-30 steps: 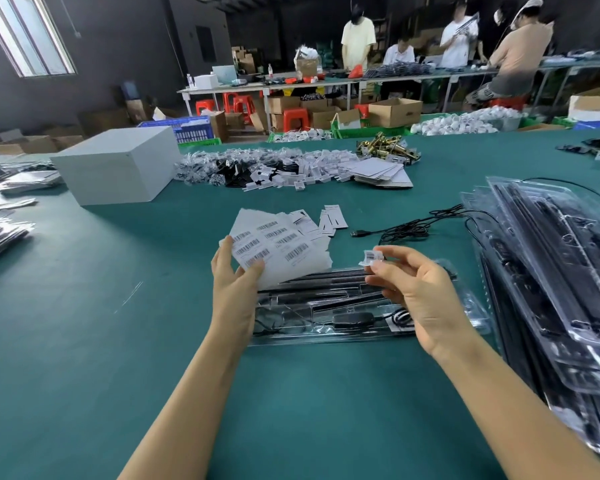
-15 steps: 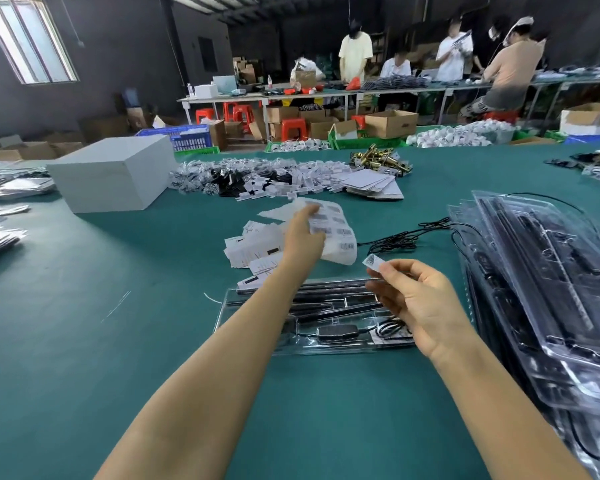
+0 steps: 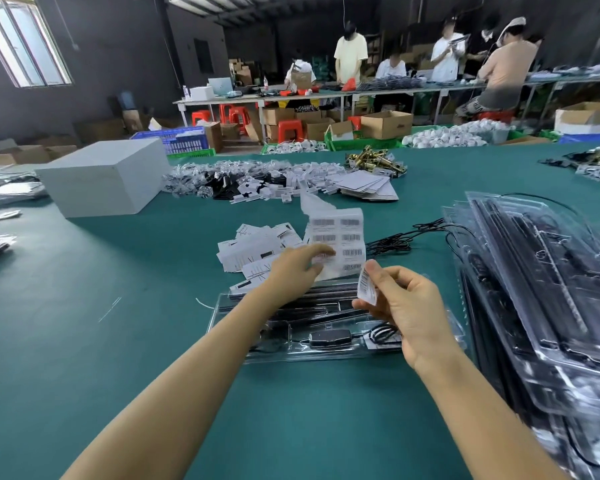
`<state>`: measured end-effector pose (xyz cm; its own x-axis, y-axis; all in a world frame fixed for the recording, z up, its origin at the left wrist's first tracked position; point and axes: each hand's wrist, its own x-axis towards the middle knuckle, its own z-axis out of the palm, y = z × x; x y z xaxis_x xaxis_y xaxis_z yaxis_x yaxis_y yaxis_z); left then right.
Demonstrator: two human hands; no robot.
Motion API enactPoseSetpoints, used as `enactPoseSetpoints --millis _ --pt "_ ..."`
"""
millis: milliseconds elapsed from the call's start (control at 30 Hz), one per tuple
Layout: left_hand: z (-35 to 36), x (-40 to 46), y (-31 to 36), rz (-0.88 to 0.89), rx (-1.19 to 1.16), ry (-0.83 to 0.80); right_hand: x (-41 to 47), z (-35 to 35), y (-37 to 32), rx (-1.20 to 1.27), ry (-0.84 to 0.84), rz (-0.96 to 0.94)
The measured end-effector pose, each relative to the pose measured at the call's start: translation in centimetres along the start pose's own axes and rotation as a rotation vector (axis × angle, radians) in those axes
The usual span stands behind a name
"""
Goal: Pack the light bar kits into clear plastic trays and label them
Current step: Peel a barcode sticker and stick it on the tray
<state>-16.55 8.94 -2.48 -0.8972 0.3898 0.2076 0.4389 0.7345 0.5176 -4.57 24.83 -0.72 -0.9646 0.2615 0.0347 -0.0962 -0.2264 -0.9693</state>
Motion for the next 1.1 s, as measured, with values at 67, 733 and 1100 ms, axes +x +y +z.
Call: enactPoseSetpoints --millis 67,733,1100 --pt "-0.6 -1.3 -1.1 -0.072 -0.116 -0.031 -0.3 0.5 0.2 -0.03 0.001 -0.017" --pt "-3.3 -11.7 -1.7 -0.225 -0.63 0.355 0.0 8.9 3.3 -0.139 -0.096 0.086" --pt "-4.2 -12.0 -2.8 -0.31 -0.624 0.238 0.5 8.0 4.3 -0.202 -0.273 0.029"
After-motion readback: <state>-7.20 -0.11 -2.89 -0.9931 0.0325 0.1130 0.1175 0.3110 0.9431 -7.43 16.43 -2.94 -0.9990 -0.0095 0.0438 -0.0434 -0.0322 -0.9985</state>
